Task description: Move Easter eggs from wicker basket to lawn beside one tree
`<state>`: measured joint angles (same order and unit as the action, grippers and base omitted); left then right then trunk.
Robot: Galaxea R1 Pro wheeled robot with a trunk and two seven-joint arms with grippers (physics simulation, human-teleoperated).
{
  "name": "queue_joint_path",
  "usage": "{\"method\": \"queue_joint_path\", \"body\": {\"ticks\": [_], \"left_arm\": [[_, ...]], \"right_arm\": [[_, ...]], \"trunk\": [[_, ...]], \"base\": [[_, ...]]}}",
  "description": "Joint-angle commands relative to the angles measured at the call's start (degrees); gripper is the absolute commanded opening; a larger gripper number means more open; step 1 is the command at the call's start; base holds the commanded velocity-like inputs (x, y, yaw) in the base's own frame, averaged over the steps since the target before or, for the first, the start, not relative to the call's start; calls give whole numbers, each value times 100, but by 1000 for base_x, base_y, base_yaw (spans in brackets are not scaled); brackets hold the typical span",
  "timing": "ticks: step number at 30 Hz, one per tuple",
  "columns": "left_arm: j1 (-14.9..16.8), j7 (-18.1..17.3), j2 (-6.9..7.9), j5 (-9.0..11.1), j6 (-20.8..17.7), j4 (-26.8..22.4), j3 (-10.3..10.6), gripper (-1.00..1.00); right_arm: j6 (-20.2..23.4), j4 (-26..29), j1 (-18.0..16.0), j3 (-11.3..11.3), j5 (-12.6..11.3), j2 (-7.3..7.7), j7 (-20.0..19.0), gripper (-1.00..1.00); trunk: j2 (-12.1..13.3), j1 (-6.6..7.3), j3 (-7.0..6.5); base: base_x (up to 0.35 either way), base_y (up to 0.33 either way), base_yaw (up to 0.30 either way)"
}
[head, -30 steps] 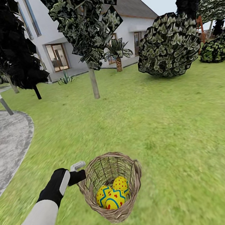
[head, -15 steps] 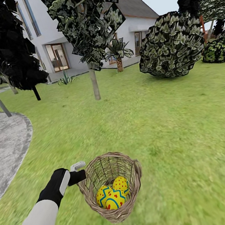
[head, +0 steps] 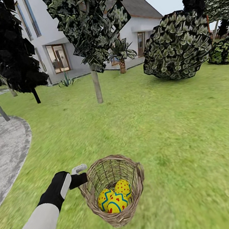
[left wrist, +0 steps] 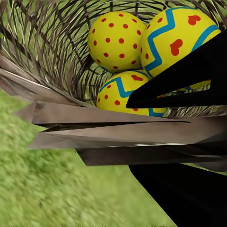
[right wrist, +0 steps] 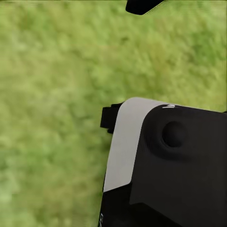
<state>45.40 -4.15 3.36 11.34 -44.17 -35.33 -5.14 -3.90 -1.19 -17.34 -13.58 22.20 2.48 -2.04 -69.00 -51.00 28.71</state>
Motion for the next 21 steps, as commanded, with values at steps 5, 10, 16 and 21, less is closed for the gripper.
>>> {"method": "queue_joint_path", "body": {"ticks": [5, 10, 16, 21], "left_arm": [[4, -21, 4, 61, -30, -7, -22, -100], [4, -21, -2, 61, -30, -8, -22, -100], [4, -23, 5, 61, -30, -1, -23, -100], [4, -16, -2, 61, -30, 0, -22, -100]], "right_arm": [[-28, -13, -6, -49, 39, 6, -12, 100], [-28, -13, -6, -49, 39, 7, -13, 100], [-28, -13, -6, -49, 39, 4, -13, 100], [-26, -13, -6, -49, 39, 5, -11, 100]], "trunk": [[-3, -3, 5], [-3, -3, 5], [-3, -3, 5], [-3, -3, 5]], "base": [[324, 87, 0], [324, 88, 0], [324, 88, 0], [324, 88, 0]]}}
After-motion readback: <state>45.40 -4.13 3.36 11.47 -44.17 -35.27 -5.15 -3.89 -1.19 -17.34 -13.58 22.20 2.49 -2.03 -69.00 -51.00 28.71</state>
